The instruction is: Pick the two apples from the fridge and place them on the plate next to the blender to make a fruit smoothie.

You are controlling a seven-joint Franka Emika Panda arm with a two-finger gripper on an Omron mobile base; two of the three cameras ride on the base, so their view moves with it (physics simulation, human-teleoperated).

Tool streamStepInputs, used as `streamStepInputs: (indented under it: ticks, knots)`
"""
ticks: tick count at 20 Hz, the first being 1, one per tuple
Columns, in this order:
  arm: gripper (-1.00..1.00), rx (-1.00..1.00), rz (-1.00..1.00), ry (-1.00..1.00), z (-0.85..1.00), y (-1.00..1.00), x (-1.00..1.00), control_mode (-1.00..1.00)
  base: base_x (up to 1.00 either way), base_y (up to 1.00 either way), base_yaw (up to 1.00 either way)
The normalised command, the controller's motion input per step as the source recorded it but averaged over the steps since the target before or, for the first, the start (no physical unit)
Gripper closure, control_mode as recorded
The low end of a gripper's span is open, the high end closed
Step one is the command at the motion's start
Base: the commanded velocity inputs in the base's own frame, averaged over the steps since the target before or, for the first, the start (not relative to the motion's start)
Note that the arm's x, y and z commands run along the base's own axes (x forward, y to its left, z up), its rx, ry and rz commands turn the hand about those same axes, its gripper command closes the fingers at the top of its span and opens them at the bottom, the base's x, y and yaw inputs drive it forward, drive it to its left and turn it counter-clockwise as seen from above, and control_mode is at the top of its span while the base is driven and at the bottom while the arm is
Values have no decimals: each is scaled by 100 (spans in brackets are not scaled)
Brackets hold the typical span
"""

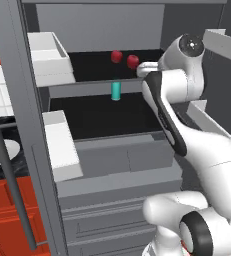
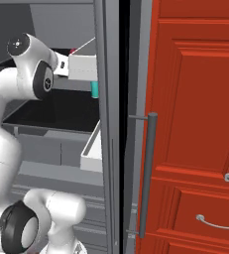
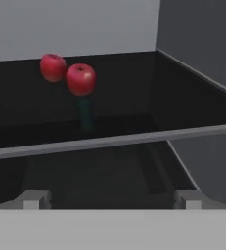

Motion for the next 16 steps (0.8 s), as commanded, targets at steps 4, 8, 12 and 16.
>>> streamStepInputs:
  ticks: [4,8,12,16]
  knots:
    - [-100,0,0,7,16,0,51,-100,0,0,0]
    - [-100,0,0,0,0,6,39,-100,0,0,0]
    - [-100,0,0,0,0,4,47,-100,0,0,0]
    - [-100,0,0,2,-2,21,52,-100,0,0,0]
